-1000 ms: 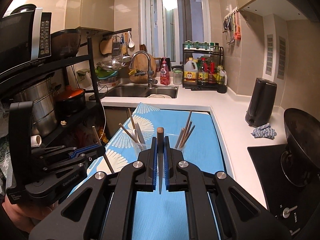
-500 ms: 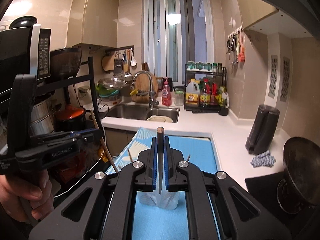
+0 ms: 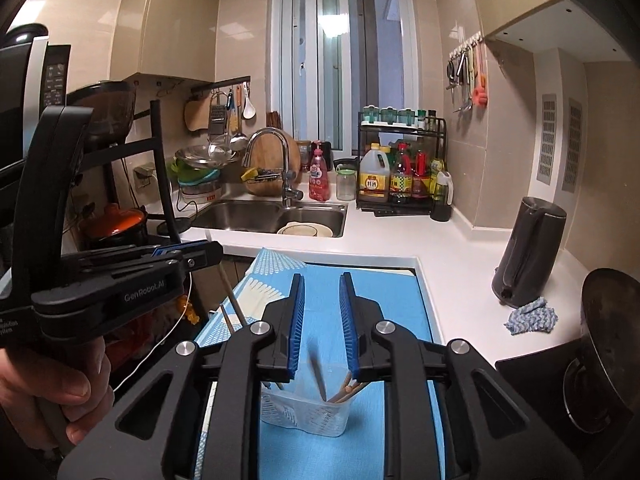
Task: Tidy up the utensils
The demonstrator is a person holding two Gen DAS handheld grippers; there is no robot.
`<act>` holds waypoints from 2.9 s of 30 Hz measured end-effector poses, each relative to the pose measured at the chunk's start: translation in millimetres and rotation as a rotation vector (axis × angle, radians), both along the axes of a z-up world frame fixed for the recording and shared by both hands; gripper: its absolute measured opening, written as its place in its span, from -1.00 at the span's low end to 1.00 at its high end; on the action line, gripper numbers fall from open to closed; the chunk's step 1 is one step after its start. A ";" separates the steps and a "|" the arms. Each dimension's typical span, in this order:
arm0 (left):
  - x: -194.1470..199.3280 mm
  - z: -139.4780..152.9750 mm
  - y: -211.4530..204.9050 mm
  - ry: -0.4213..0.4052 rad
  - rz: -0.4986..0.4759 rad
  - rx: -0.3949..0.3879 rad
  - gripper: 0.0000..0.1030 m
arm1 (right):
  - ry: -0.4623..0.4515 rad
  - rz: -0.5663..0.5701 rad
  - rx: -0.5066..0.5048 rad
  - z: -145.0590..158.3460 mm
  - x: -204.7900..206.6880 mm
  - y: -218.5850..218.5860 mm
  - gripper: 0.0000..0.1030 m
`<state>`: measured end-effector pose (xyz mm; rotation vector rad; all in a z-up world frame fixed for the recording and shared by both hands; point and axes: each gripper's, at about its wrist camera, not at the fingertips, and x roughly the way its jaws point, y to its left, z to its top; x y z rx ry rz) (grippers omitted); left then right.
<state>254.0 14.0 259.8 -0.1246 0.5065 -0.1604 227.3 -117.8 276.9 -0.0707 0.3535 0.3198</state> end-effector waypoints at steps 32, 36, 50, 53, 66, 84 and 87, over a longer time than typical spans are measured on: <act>-129.0 -122.2 -6.6 -0.062 0.137 0.006 0.71 | 0.019 -0.221 -0.011 -124.6 -116.4 -49.4 0.65; -136.3 -135.3 -4.8 -0.060 0.154 0.022 0.83 | 0.021 -0.241 -0.043 -137.5 -122.8 -51.7 0.69; -147.9 -159.2 -8.5 -0.021 0.169 0.034 0.86 | 0.041 -0.242 -0.024 -148.5 -123.9 -48.9 0.73; -149.6 -159.9 -7.2 -0.022 0.173 0.028 0.86 | 0.037 -0.244 -0.030 -150.2 -126.2 -47.3 0.74; -150.8 -160.8 -14.2 -0.022 0.165 0.025 0.86 | 0.039 -0.255 -0.032 -150.4 -130.0 -51.6 0.76; -153.2 -158.9 -17.0 -0.029 0.160 0.028 0.85 | 0.034 -0.257 -0.029 -147.5 -132.9 -50.4 0.77; -153.2 -159.0 -17.9 -0.032 0.160 0.036 0.86 | 0.034 -0.254 -0.028 -147.5 -132.0 -50.8 0.77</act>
